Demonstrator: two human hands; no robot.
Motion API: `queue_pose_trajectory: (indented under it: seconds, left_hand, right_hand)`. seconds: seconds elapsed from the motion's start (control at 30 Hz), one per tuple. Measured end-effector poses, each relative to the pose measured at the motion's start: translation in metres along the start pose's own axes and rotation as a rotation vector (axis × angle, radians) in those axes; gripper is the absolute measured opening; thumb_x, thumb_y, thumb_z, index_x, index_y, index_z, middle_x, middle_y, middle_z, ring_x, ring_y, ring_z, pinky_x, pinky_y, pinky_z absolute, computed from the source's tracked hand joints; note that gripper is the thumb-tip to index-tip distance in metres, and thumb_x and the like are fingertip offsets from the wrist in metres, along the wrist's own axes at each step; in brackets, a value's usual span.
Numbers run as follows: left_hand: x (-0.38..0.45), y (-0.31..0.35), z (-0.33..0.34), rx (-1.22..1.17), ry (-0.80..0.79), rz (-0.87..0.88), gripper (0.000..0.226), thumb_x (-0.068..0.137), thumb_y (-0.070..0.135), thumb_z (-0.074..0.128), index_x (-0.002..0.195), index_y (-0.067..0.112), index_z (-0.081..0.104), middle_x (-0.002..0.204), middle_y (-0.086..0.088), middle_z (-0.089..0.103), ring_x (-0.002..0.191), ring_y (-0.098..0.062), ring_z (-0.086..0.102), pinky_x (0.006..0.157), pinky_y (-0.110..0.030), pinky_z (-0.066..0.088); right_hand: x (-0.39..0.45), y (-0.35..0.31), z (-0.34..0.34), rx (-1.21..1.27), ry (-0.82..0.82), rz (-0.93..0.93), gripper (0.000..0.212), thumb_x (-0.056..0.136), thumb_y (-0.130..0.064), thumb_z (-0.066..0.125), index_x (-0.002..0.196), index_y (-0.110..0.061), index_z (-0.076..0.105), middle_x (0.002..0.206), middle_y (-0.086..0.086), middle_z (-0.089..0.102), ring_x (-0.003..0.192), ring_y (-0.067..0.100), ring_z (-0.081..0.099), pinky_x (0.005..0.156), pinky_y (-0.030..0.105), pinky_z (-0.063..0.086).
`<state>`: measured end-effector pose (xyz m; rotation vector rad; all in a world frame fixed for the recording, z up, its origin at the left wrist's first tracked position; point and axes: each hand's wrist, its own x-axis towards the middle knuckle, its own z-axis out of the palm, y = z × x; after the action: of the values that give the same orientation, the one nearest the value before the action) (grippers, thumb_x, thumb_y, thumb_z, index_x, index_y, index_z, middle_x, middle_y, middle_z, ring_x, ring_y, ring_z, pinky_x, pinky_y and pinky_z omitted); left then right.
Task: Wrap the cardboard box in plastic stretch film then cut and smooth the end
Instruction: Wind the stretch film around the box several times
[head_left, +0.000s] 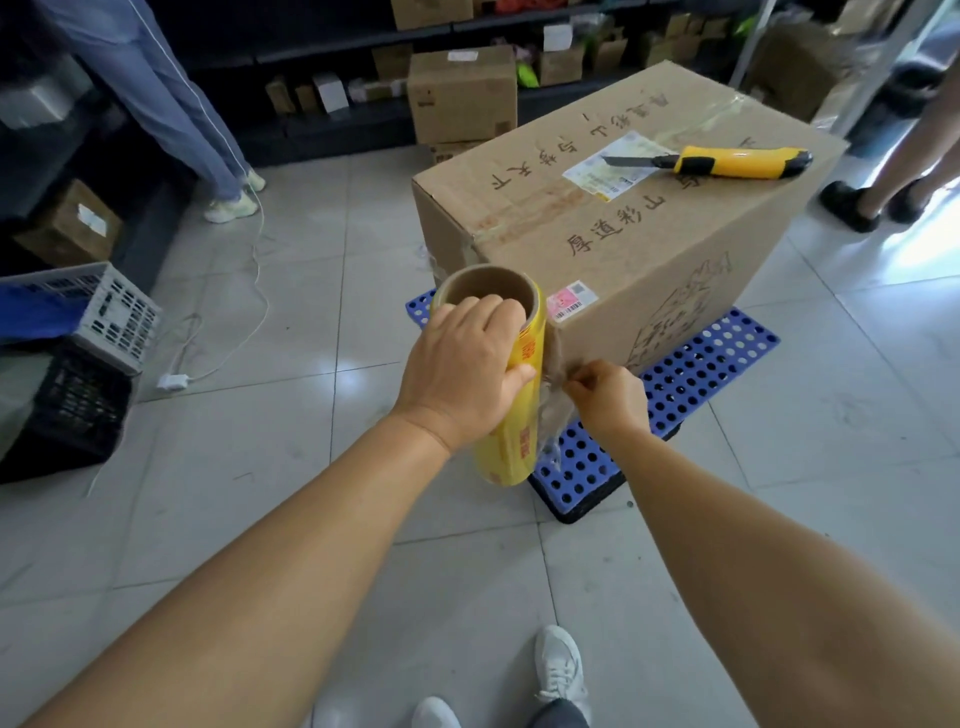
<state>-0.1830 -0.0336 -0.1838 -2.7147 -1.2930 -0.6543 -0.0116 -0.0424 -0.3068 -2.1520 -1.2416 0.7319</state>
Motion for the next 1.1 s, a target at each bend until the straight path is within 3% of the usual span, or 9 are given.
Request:
queue_pose_trajectory:
  seconds: [0.13,0.47,0.6,0.9,1.1]
  left_hand:
    - [0.000,-0.003,0.007,-0.057,0.030,0.015,0.032,0.066,0.024,0.077,0.080,0.008,0.053,0.075,-0.007,0.056,0.069,-0.028,0.051,0.068,-0.036,0.042]
    - [0.002,-0.007,0.011,-0.095,0.057,0.034,0.033,0.064,0.026,0.075,0.078,0.007,0.052,0.074,-0.008,0.055,0.068,-0.030,0.050,0.066,-0.037,0.040]
    - [0.002,-0.007,0.010,-0.103,0.046,0.037,0.033,0.067,0.025,0.075,0.080,0.007,0.052,0.075,-0.008,0.055,0.069,-0.029,0.050,0.068,-0.040,0.042]
    - [0.001,-0.007,0.010,-0.118,0.034,0.019,0.031,0.070,0.027,0.074,0.081,0.009,0.051,0.075,-0.005,0.054,0.070,-0.024,0.050,0.070,-0.038,0.043]
    - [0.001,-0.006,0.009,-0.109,0.025,0.009,0.031,0.071,0.026,0.074,0.082,0.009,0.052,0.076,-0.005,0.055,0.070,-0.024,0.051,0.071,-0.038,0.043]
  right_hand:
    - [0.002,0.002,0.008,0.010,0.043,0.041,0.012,0.090,-0.018,0.059,0.087,-0.012,0.070,0.084,0.007,0.069,0.069,0.019,0.056,0.063,0.026,0.040]
    - [0.003,0.011,0.017,0.031,0.092,0.069,0.013,0.091,-0.027,0.060,0.095,-0.017,0.067,0.093,0.004,0.066,0.080,0.019,0.055,0.072,0.032,0.045]
    - [0.008,0.016,0.015,-0.078,0.077,0.008,0.013,0.090,-0.030,0.061,0.092,-0.018,0.065,0.095,0.007,0.066,0.081,0.021,0.054,0.070,0.031,0.041]
    - [0.012,0.015,0.005,-0.375,0.058,-0.150,0.032,0.089,-0.048,0.057,0.103,-0.020,0.065,0.103,0.005,0.067,0.092,0.026,0.062,0.076,0.036,0.050]
    - [0.025,0.009,-0.012,-0.625,0.027,-0.154,0.056,0.076,-0.073,0.052,0.087,-0.018,0.056,0.073,0.000,0.057,0.070,0.023,0.059,0.060,0.033,0.048]
